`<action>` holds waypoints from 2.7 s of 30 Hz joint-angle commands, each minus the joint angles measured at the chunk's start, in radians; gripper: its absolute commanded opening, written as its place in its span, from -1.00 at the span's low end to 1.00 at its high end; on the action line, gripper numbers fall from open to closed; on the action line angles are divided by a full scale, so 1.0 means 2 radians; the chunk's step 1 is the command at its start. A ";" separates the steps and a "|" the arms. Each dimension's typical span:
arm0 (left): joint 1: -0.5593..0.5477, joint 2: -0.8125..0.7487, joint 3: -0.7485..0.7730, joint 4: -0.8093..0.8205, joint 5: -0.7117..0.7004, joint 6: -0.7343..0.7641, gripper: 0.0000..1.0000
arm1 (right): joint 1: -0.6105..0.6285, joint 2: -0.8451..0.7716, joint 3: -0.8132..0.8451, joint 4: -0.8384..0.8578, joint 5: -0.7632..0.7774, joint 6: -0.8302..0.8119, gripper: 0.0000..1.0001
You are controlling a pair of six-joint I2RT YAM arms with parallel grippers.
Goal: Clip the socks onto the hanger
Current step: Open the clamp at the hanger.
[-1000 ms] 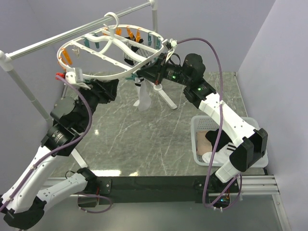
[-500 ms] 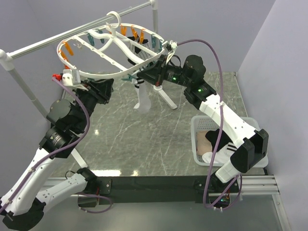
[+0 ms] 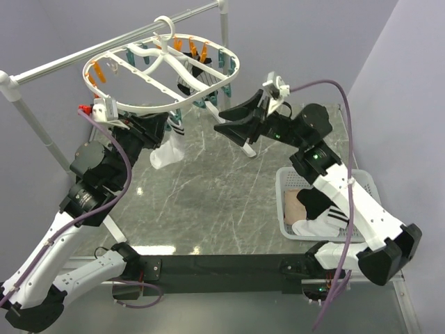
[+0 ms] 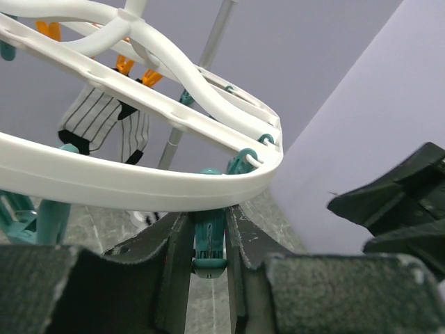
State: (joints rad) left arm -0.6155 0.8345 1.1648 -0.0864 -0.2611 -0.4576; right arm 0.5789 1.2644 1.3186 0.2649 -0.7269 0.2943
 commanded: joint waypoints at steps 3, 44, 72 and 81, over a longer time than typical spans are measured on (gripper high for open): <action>0.003 0.007 0.004 0.026 0.017 -0.043 -0.48 | 0.037 -0.020 -0.027 0.065 0.011 -0.057 0.11; 0.003 -0.011 -0.013 0.037 0.033 -0.100 -0.48 | 0.160 0.115 0.095 0.043 0.116 -0.190 -0.17; 0.003 -0.106 -0.085 0.083 0.132 -0.002 0.41 | 0.121 0.155 0.138 0.078 -0.067 0.055 -1.00; 0.003 -0.143 -0.135 0.131 0.150 -0.030 0.41 | 0.120 0.152 0.128 0.111 -0.097 0.117 -1.00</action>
State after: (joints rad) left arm -0.6075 0.5758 0.9154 0.0761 -0.0044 -0.4915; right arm 0.8200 1.5642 1.5448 0.4023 -0.8566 0.4500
